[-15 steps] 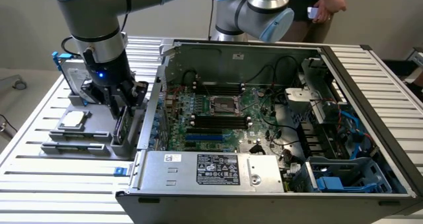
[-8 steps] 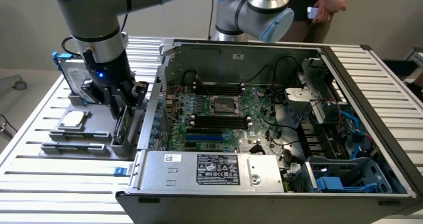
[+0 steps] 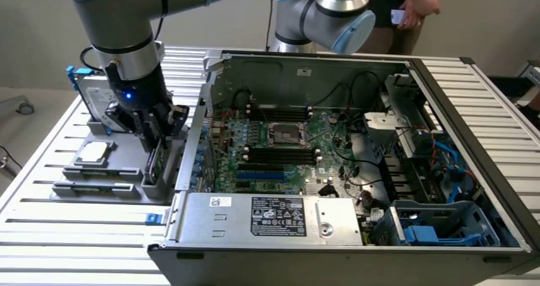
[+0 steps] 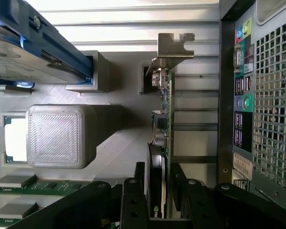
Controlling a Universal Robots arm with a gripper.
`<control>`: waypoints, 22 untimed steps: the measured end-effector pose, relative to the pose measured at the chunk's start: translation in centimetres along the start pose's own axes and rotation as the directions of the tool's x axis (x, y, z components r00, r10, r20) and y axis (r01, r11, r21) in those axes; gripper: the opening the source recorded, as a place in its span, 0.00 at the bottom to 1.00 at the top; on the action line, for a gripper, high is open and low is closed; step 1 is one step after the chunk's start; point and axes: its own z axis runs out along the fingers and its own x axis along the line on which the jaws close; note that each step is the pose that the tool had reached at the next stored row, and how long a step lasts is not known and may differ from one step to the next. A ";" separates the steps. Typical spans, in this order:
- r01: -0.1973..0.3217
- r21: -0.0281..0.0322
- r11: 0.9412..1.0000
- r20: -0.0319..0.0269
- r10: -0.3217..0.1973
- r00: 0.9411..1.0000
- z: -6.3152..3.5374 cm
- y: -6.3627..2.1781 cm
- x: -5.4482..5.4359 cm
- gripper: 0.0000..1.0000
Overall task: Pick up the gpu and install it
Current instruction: 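Pick up the gpu and move the gpu toward the slot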
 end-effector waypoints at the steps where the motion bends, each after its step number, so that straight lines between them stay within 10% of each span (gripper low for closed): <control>1: -0.001 0.000 1.000 0.000 0.001 1.000 0.00 0.00 0.0 0.35; 22: -0.002 0.000 1.000 0.000 0.002 1.000 -0.20 0.01 0.0 0.26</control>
